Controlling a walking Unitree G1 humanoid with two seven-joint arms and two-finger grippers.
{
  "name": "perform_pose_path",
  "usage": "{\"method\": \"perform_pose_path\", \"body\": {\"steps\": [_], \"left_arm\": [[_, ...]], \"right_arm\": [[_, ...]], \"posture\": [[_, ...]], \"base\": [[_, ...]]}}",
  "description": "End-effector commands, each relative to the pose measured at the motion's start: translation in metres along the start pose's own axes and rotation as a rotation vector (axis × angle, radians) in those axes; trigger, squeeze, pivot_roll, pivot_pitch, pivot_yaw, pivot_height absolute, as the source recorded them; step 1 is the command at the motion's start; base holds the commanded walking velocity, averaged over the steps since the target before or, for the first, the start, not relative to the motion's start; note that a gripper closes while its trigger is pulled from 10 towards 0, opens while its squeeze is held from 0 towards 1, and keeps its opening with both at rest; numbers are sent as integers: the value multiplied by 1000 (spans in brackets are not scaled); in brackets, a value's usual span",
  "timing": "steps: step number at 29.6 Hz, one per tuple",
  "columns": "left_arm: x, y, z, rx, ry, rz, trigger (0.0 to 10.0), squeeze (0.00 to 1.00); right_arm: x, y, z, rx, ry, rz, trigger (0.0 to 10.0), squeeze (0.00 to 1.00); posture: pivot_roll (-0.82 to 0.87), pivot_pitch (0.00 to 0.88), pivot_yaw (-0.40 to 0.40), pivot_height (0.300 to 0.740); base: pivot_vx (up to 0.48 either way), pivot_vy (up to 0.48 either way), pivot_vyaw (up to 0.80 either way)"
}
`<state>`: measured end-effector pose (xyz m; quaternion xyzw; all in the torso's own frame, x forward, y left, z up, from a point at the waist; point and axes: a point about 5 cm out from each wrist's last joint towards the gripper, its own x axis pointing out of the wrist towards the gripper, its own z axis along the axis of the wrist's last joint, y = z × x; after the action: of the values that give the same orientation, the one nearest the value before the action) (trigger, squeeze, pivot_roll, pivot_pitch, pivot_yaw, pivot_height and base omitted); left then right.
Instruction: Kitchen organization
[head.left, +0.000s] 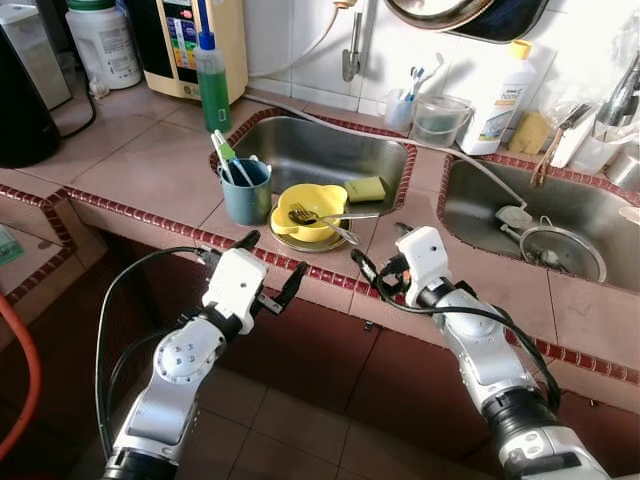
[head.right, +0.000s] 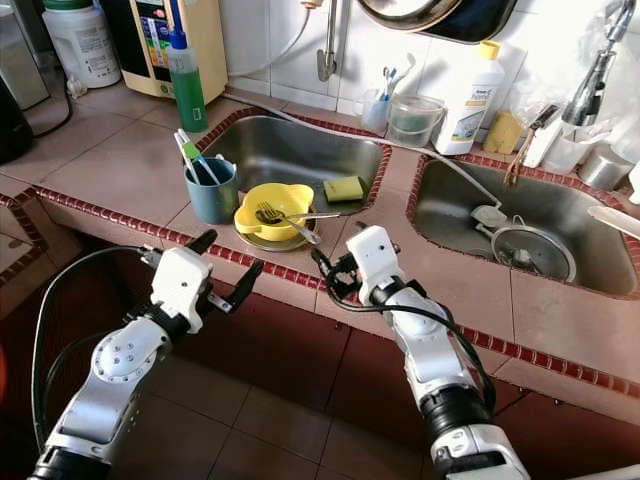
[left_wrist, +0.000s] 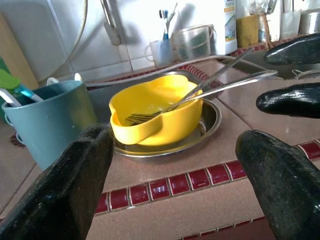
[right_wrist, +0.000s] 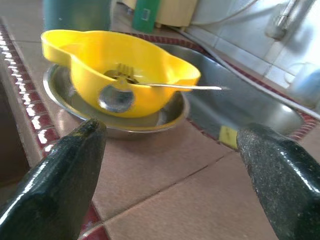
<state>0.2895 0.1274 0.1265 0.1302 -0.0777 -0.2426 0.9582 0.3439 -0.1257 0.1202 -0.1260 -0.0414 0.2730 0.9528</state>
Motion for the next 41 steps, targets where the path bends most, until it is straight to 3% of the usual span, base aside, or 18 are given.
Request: {"method": "perform_pose_path", "body": {"steps": [1,15,16,17,18,19,20,21,22,34,41], "left_arm": [[0,0,5,9,-15,3,10000,0],[0,2,6,11,-16,4,10000,0],[0,1,6,11,-16,3,10000,0],[1,1,6,11,-17,2,10000,0],[1,1,7,10,-17,1,10000,0],[1,1,7,10,-18,0,10000,0],[1,1,7,10,-18,0,10000,0],[1,1,7,10,-18,0,10000,0],[1,1,7,10,-19,0,10000,0],[0,-11,6,-8,-17,-77,10000,0],[-2,-14,12,1,-41,-103,10000,0]], "right_arm": [[4,1,5,6,-31,27,10000,0],[13,23,15,47,-119,82,10000,0],[13,23,16,43,-126,78,9020,0],[13,22,16,44,-127,76,9020,0],[13,22,16,43,-132,75,7216,0],[13,21,17,42,-137,71,3176,0],[13,21,18,50,-147,71,1373,0],[13,21,18,50,-147,71,1373,0],[13,20,18,52,-148,70,0,0],[13,18,14,60,-127,47,0,0],[11,17,10,70,-117,35,549,0]], "posture": [[-141,44,-68,740],[-138,44,-62,740],[-139,45,-60,740],[-139,43,-61,740],[-139,43,-61,740],[-140,45,-61,740],[-140,45,-61,740],[-140,45,-61,740],[-140,45,-61,740],[-141,42,-62,740],[-144,47,-57,740]], "base": [[0,0,0],[0,0,0],[0,0,0],[0,0,0],[0,0,0],[0,0,0],[0,0,0],[0,0,0],[0,0,0],[0,0,0],[0,0,0]]}}
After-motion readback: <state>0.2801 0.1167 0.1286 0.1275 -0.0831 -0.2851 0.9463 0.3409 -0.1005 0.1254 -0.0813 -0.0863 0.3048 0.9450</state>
